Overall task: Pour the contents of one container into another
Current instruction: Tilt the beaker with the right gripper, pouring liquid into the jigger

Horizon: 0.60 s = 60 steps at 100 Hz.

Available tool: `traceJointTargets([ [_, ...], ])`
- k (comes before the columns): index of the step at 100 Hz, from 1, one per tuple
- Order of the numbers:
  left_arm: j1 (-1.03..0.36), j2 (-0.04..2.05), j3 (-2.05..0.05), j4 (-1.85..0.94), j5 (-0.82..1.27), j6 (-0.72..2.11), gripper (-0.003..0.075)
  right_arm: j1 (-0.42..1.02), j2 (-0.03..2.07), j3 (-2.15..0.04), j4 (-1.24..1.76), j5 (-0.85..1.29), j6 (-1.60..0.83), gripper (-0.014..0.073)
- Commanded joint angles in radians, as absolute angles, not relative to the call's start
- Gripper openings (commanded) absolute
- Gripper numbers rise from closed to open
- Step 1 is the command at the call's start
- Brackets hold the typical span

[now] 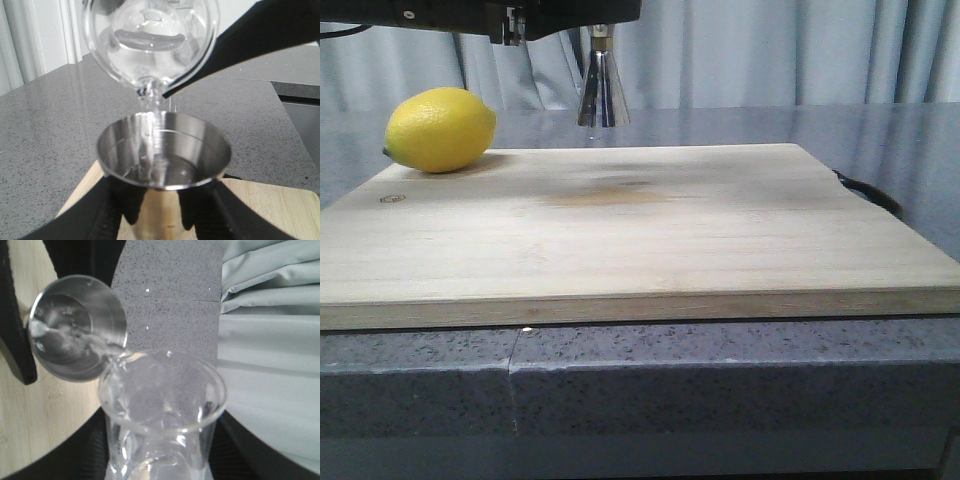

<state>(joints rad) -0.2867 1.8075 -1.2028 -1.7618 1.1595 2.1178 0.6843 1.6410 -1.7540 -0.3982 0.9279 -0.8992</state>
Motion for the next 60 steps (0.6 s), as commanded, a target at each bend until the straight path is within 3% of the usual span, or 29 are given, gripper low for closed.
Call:
traceJointTargets([
  [1, -0.294, 1.753, -1.236, -1.863, 1.239, 2.111, 0.0242, 0.688, 1.597, -1.790, -0.435, 0.864, -0.931, 0.0293],
  [60, -0.294, 1.753, -1.236, -1.863, 1.239, 2.111, 0.0242, 0.688, 1.597, -1.790, -0.435, 0.836, -1.020, 0.0293],
])
